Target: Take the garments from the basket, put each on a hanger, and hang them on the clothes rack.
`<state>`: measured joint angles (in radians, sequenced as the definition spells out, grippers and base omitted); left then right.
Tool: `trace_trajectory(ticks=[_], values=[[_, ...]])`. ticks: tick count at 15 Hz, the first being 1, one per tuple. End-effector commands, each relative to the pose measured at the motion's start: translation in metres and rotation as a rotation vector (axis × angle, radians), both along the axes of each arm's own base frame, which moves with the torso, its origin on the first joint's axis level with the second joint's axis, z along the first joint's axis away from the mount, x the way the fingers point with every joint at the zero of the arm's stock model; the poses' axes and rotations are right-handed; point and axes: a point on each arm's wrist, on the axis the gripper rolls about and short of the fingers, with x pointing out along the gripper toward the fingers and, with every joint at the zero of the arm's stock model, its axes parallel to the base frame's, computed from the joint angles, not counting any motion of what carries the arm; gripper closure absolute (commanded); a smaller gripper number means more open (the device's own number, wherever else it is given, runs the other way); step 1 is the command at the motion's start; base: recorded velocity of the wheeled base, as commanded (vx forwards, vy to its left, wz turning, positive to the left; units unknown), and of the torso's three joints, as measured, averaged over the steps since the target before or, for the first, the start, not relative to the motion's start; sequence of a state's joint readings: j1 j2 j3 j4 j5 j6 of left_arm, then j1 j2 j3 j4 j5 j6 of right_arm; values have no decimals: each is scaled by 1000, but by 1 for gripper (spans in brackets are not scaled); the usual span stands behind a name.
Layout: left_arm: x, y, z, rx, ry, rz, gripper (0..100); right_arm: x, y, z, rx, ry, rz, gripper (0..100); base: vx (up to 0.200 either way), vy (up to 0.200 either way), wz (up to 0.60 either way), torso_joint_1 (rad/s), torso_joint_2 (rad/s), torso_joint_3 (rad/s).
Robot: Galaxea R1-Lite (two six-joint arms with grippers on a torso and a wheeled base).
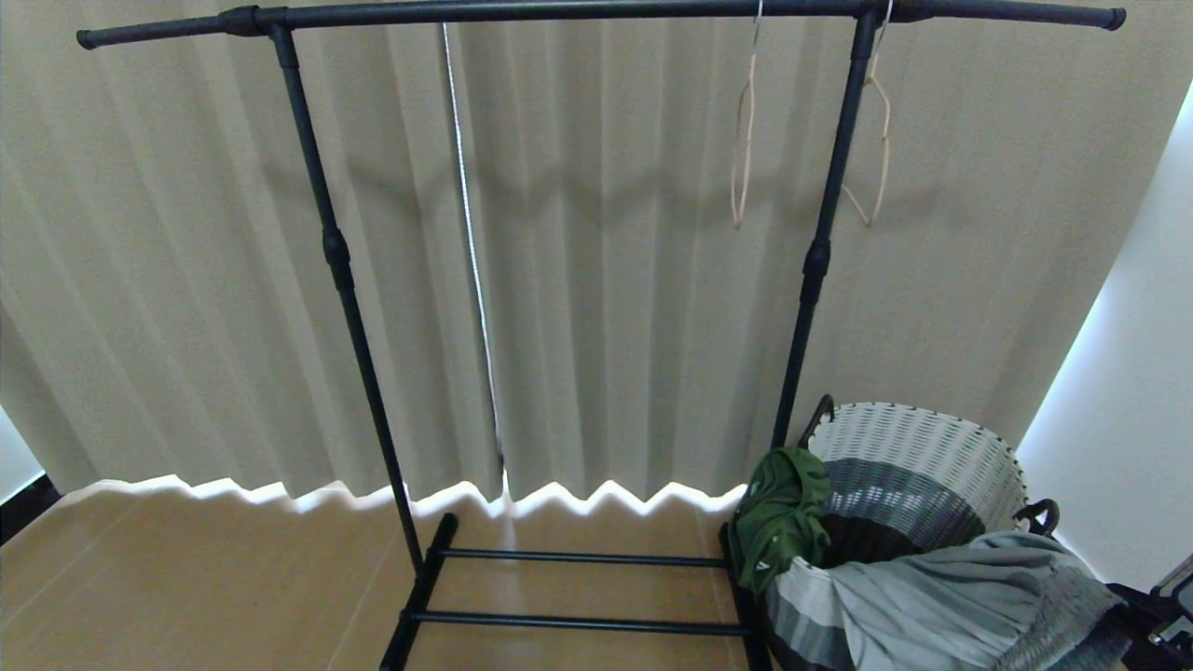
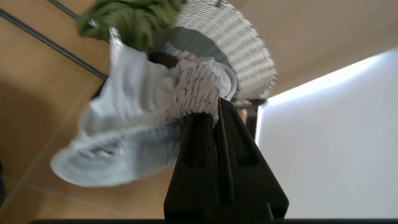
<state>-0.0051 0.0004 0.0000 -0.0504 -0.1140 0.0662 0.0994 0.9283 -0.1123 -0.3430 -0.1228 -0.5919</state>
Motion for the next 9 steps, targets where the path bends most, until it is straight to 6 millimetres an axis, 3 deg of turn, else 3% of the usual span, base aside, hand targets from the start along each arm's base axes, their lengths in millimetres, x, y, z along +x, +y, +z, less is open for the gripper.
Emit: trace_trajectory(ticks=[1, 4, 9], values=[[0, 0, 0, 0, -1, -2, 0, -2, 0, 1, 1, -16, 0, 100, 0, 200, 0, 12, 7, -2], [0, 0, 0, 1, -1, -2, 0, -3, 0, 4, 1, -37, 0, 100, 0, 200, 0, -1, 1, 9], [0, 0, 0, 4, -1, 0, 0, 0, 3, 12, 15, -65, 45, 100, 0, 0, 0, 0, 0, 0]])
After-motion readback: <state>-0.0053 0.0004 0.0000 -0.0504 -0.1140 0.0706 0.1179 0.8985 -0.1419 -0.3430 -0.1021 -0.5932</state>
